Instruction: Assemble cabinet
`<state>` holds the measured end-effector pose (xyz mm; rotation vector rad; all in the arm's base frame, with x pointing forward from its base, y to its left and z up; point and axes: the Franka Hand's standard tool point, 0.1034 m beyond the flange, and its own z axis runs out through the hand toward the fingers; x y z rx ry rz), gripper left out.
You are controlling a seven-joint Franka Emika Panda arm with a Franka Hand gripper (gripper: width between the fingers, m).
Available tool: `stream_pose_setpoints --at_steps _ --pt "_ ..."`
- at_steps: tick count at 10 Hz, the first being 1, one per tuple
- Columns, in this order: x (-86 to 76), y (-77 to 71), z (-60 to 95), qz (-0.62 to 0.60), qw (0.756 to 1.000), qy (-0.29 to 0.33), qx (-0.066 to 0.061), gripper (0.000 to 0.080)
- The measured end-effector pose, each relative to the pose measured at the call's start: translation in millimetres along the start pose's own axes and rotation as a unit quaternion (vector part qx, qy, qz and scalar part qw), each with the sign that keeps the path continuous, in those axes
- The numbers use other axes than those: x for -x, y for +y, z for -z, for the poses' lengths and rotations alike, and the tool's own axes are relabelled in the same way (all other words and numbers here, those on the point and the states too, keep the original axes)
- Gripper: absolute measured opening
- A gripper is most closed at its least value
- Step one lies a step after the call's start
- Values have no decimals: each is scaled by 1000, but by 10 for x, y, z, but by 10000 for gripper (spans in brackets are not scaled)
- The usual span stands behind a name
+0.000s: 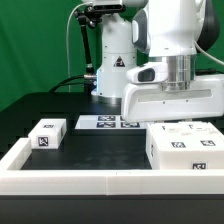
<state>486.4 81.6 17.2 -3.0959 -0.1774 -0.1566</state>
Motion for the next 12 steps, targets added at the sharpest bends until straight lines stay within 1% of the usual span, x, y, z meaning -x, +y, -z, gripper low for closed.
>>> stream_pose_setpoints --at_steps 1,2,4,5,9,10,12 --pt "24 -32 52 6 1000 3 0 202" --pt "35 -30 117 15 1000 0 0 202" --pt "-9 -30 321 16 1000 -8 1 202" --pt "-28 -13 386 15 1000 -12 1 202" --pt "-14 -9 369 14 1000 -14 1 202" --pt "-20 -4 408 14 1000 -16 2 202" --pt "-47 -5 587 16 1000 -22 2 202"
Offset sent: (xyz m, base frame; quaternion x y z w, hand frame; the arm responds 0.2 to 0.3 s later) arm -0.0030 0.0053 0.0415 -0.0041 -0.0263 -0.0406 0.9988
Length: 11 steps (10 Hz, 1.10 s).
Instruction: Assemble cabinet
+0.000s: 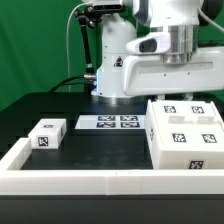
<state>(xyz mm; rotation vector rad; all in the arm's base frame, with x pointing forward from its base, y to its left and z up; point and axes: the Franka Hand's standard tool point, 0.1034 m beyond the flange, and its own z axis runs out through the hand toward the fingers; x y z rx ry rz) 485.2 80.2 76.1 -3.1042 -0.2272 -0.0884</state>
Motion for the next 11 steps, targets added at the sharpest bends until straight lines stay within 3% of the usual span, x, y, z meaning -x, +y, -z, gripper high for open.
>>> stream_pose_setpoints --at_steps 3,7,8,11 --pt "-80 -11 196 1 1000 -8 0 202" --pt "-71 -11 177 1 1000 -9 0 202" --pt "-89 -16 232 2 1000 -16 0 202" --pt "-276 -6 412 2 1000 -19 0 201"
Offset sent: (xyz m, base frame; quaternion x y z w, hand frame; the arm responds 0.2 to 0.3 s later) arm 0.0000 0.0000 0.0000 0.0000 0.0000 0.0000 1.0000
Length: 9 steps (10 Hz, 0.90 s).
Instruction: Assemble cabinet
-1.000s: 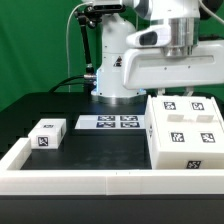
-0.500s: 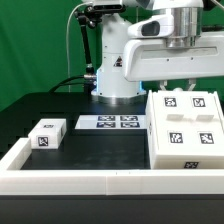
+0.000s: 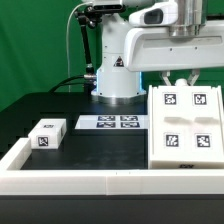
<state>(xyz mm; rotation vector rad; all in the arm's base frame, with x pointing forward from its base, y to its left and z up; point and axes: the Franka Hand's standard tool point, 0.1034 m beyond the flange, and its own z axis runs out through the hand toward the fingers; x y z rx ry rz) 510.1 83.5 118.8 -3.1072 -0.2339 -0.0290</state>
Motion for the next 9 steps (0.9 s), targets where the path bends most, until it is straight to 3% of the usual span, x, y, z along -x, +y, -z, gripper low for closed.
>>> stream_pose_setpoints --at_steps 5,9 --pt "69 5 -86 0 1000 3 0 198" --pt "-107 66 108 1 1000 -10 0 192"
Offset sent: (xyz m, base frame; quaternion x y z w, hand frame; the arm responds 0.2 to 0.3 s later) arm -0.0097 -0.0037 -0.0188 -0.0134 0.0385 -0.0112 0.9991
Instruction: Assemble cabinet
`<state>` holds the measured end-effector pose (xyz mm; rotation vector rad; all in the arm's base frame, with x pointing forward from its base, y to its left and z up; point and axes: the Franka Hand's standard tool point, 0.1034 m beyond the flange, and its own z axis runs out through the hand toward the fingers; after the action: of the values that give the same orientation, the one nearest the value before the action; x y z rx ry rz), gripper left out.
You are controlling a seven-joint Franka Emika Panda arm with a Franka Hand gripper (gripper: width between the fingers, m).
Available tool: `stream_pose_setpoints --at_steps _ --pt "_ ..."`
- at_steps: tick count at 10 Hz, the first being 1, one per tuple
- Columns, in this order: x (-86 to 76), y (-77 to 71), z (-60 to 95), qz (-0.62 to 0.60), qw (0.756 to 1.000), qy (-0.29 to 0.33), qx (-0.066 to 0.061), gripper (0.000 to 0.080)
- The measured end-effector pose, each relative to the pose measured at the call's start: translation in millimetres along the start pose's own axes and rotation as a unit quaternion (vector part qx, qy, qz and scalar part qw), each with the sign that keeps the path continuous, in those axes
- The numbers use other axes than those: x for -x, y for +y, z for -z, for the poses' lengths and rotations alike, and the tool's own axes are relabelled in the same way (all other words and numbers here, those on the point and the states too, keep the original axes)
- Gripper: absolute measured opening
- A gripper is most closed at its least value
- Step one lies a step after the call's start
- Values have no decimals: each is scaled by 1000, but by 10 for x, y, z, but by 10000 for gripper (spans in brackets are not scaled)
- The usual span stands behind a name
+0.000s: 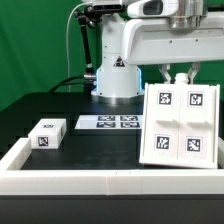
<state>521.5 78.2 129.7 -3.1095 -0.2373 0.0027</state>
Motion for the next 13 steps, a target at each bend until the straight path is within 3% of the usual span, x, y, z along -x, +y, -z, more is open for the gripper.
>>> stream_pose_setpoints --at_steps 10,11,12,13 --pt "-108 58 28 4 1000 4 1 128" --pt "-107 58 27 4 1000 3 1 191" --pt "-107 58 25 4 1000 3 1 375" --pt "-106 58 24 4 1000 3 1 375"
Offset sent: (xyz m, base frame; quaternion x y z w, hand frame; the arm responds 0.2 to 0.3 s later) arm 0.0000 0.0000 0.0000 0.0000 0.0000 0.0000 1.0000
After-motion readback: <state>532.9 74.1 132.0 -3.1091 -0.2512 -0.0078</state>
